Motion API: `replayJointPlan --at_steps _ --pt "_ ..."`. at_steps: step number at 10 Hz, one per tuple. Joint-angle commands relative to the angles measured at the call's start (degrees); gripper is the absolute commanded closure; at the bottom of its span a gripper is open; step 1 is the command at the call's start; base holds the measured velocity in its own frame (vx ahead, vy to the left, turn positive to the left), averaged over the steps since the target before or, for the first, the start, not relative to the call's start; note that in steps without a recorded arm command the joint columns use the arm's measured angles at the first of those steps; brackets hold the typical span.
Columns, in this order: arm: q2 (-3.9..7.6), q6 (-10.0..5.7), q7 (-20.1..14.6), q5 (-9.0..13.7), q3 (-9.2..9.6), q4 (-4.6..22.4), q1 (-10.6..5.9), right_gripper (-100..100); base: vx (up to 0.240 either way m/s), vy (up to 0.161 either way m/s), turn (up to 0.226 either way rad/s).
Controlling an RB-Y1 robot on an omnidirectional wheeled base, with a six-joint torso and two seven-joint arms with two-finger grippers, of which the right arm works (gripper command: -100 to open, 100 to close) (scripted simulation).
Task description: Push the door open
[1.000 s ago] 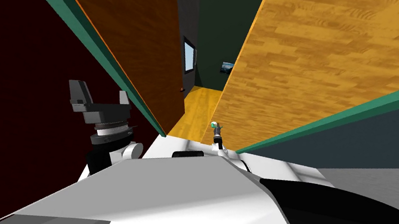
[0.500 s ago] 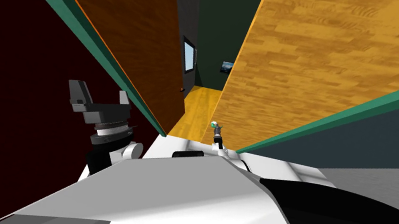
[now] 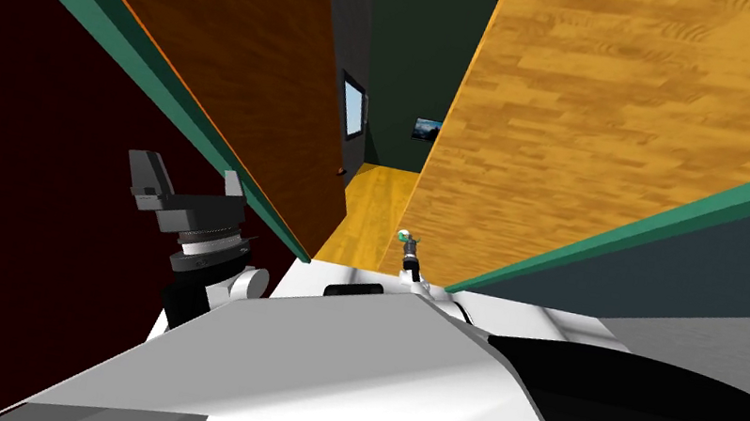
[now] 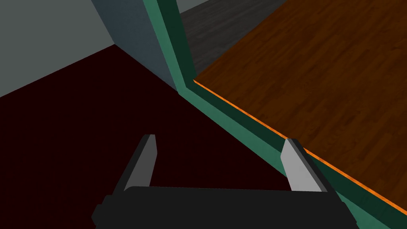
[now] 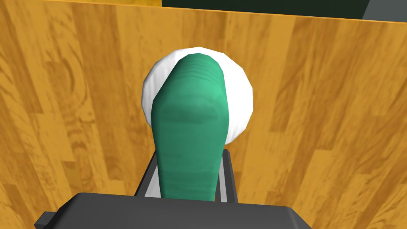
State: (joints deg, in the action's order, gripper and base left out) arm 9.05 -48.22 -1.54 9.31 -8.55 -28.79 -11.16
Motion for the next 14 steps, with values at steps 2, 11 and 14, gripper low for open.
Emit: replayJointPlan --at_steps 2,11,14 --pt "0.57 0.00 0.17 0.33 -1.51 -0.68 0.07 100 0.164 0.009 -0.027" --pt "1.46 -0.19 0.80 1.26 -6.21 0.03 0.62 100 0.154 0.024 -0.037" --pt "1.60 -0.22 0.90 1.40 -6.95 0.14 0.71 100 0.132 0.008 -0.036"
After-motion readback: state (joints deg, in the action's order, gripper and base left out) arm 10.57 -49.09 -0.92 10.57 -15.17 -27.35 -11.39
